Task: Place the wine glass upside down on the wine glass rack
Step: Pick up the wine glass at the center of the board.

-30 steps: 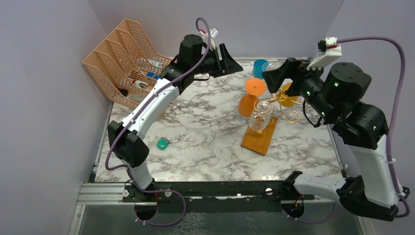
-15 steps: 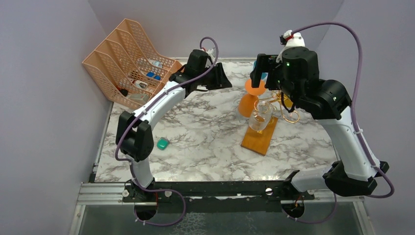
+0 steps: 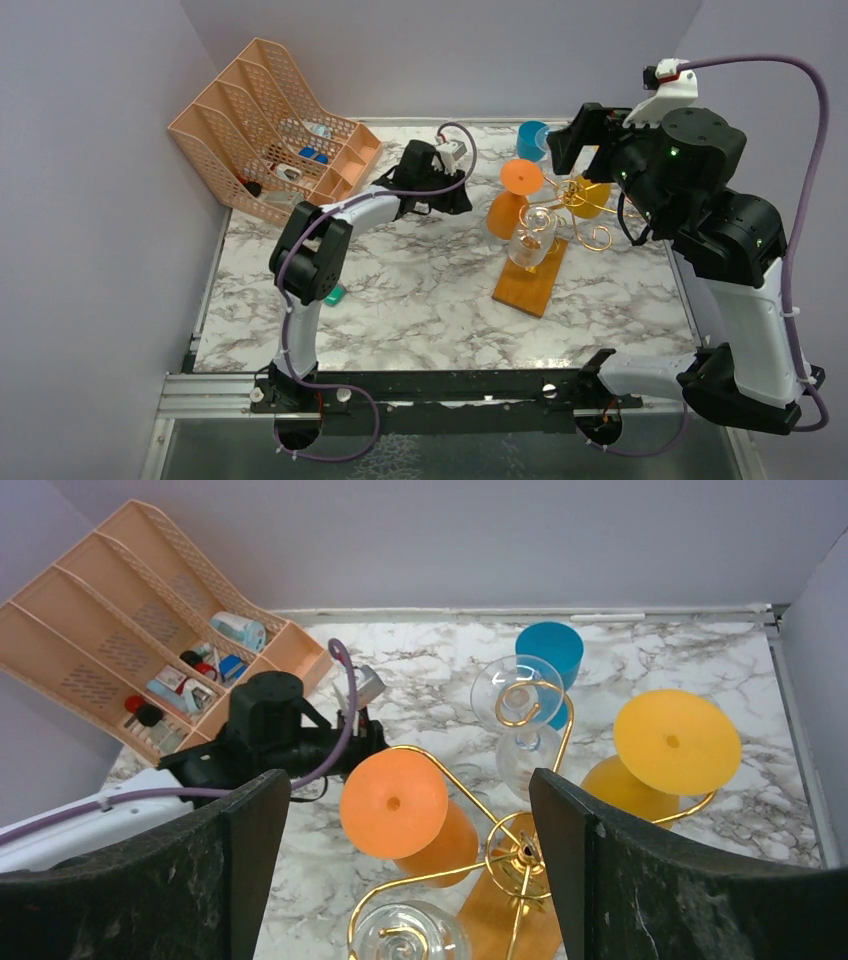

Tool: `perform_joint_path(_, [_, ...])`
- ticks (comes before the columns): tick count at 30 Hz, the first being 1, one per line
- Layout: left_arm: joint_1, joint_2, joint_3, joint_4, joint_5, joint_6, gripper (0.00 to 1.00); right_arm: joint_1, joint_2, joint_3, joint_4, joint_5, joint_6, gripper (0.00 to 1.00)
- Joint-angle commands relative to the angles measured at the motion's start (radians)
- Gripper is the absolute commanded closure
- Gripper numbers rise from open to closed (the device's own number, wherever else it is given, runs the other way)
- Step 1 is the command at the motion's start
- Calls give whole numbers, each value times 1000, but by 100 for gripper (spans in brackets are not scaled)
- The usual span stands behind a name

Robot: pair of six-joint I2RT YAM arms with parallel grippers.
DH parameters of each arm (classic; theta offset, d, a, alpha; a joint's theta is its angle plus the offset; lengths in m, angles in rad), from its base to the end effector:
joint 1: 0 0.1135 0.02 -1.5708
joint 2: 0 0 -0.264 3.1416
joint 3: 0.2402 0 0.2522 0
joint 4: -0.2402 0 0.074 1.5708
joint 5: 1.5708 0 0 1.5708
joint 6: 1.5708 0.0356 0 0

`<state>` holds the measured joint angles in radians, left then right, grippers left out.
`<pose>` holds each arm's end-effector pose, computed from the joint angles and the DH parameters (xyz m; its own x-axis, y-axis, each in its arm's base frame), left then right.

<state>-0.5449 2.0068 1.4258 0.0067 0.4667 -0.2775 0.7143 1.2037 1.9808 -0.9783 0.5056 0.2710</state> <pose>0.3834 -0.2511 0.2110 -0.6621 0.1152 -0.7405 0.6286 0.6233 -0.4651 0.1328 0.0923 0.5534 -0.2029 0.1340 -0.9700 -0.1663 0.9715 0.1690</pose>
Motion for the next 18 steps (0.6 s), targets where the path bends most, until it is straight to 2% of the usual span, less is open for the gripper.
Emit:
perform_joint_path(1, [5,122,123,116,125,176,61,2,18,47,38,23,-33,10])
perform_joint_path(3, [5,176,175,125,161,183,66,1,21,57,49,28,-38,10])
perform_joint_path(5, [5,229,240,103,191,193,67,2,22,61,65,28,-48,11])
perform_joint_path(11, [3,284,272,162,262,220,60,2,28,60,83,45,-62,11])
perform_joint_path(18, [-4,318,289,174,279,237,60,2,34,42,114,56,-86,12])
